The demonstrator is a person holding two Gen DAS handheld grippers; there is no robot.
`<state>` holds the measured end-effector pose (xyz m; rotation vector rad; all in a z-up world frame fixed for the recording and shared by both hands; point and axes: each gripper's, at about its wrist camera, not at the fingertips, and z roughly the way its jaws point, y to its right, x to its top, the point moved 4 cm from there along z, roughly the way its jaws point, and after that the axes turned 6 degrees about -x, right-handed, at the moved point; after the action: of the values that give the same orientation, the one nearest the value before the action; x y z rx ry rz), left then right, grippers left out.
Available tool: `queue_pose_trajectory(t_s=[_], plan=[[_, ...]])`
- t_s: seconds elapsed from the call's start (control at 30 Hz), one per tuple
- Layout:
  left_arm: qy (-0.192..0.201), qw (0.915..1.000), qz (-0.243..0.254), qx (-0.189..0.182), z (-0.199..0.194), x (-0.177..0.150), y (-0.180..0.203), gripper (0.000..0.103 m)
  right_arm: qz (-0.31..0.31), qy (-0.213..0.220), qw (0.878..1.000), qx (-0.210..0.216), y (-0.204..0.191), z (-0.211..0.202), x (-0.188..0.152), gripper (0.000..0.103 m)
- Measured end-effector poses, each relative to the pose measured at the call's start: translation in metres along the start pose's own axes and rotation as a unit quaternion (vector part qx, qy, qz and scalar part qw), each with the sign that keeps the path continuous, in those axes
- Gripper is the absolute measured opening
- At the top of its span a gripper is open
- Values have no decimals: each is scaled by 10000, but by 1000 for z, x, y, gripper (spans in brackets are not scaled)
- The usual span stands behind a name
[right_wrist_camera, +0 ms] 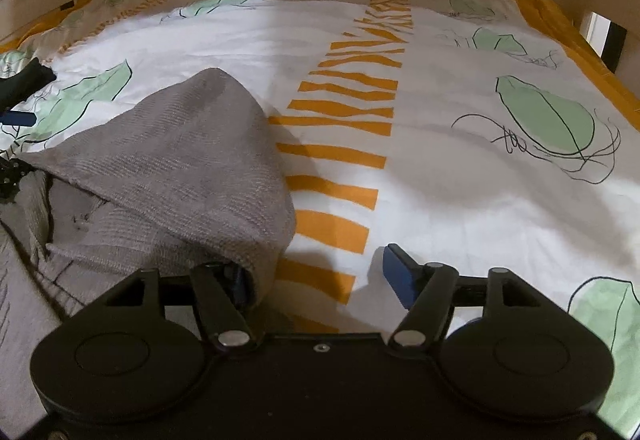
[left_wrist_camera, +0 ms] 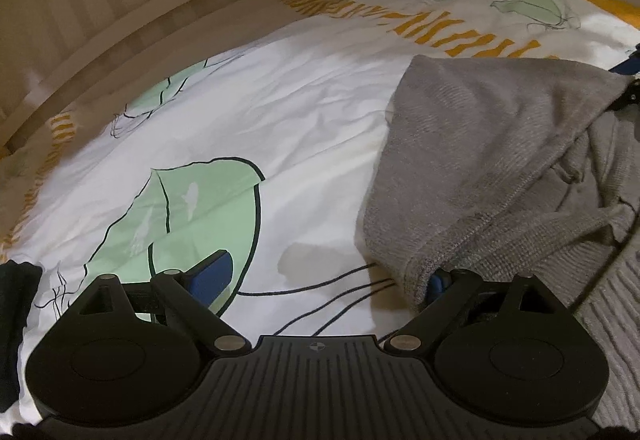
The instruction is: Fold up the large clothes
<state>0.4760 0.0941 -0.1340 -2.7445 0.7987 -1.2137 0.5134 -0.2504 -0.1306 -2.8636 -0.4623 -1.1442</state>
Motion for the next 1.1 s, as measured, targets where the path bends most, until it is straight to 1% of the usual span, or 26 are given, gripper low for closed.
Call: queue_pose_trajectory(t_s=[0.13, 0.23, 0.27, 0.33, 0.4, 0.47, 0.57, 0.6, 0.67, 0.73, 0.77, 0.8, 0.87, 0.93, 0.97, 1.0, 1.07, 1.1], plan=[[16, 9999, -101, 19, 1, 0, 2, 92, 18, 19, 9999, 99, -3, -11, 1, 70], [121, 9999, 7, -43, -1, 0, 2, 92, 62, 64, 9995, 313, -4, -24, 1, 71], [198, 9997, 92, -140, -3, 0, 2, 92, 55, 68, 9993, 355, -4, -29, 1, 71], [302, 9983, 416, -283, -8, 0, 4, 92, 23, 67, 9990, 448, -5, -35, 0, 72], [330, 9954, 825, -362, -11, 1, 6, 92, 23, 97, 9983, 575, -6, -42, 0, 72], [378, 9920, 1114, -458, -15, 1, 8, 92, 62, 151, 9973, 720, -8, -48, 1, 72], [446, 9894, 1168, -737, -21, 1, 4, 92, 187, 300, 9954, 894, -12, -55, 4, 72], [464, 9887, 1138, -853, -23, 1, 1, 92, 236, 350, 9946, 951, -14, -56, 6, 72], [504, 9856, 1078, -1197, -31, -1, -3, 92, 321, 416, 9935, 1010, -17, -56, 11, 73], [489, 9832, 1081, -1385, -37, -4, -7, 92, 382, 456, 9928, 1041, -21, -54, 15, 73], [510, 9827, 1015, -1460, -40, -4, -9, 92, 406, 469, 9925, 1049, -23, -52, 17, 73], [558, 9829, 834, -1544, -43, -4, -13, 92, 425, 481, 9925, 1043, -25, -50, 19, 73], [684, 9842, 191, -1623, -45, 1, -23, 92, 486, 517, 9921, 1038, -27, -47, 23, 73], [753, 9845, -564, -1480, -42, 11, -30, 92, 582, 559, 9915, 1017, -29, -43, 27, 73], [758, 9837, -861, -1387, -40, 15, -31, 92, 631, 577, 9914, 986, -30, -41, 29, 73], [745, 9817, -1166, -1306, -36, 20, -31, 92, 673, 594, 9915, 943, -31, -38, 32, 73], [581, 9765, -1748, -1122, -24, 29, -27, 92, 766, 618, 9917, 825, -32, -32, 38, 73], [510, 9740, -1897, -1127, -17, 32, -24, 92, 821, 628, 9916, 776, -33, -29, 40, 73]])
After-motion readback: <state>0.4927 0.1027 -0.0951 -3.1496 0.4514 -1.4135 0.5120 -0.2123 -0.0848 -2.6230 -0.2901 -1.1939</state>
